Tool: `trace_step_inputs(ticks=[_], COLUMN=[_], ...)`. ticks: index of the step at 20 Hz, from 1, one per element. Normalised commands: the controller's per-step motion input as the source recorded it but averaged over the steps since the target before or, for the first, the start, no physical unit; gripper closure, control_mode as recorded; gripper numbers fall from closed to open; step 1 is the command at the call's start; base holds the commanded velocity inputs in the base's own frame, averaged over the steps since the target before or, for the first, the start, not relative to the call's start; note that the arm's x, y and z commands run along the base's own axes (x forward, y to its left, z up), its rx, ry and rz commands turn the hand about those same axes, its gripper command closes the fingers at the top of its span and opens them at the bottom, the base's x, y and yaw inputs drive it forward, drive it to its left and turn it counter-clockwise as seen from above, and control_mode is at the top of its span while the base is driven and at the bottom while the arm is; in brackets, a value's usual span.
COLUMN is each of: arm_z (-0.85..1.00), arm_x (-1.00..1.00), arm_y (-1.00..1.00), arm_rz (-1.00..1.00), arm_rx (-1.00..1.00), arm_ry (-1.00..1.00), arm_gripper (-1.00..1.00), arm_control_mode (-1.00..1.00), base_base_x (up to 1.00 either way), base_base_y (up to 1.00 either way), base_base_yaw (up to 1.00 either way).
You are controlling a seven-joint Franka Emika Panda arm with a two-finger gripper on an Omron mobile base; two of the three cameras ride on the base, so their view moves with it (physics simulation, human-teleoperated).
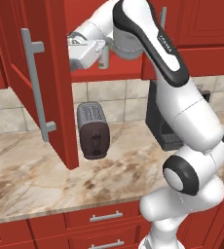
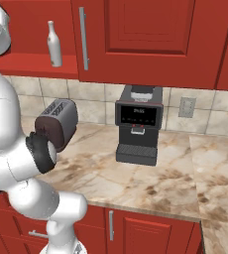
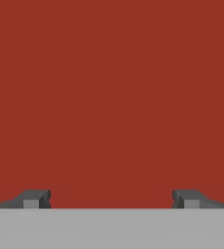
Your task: Open the cabinet directly in front. Then move the liquor and the mug to the dining counter with the jar on it.
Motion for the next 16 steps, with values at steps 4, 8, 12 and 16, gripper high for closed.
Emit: trace_step_inputs(ticks=[4,8,12,16], arm_z=[-0.12,-0.08,-0.13,-0.16], arm_x=[-0.63,-0.74,-0.76,-0.69], arm_y=[-0.98,-1.0,-1.0,-1.0], arm_rz=[-0.24,-0.29,-0.34,-0.37], arm_rx=[-0.03,0.0,0.0,0.0], arm_ry=[-0.23,-0.23,-0.18,-0.17], arm_gripper=[-1.0,-1.0,-1.0,-1.0], arm_control_mode=[-1.0,-1.0,-1.0,-1.0], base_base_x=[0.0,0.0,0.0,0.0], base_base_y=[0.0,0.0,0.0,0.0], base_base_yaw=[0.0,0.0,0.0,0.0])
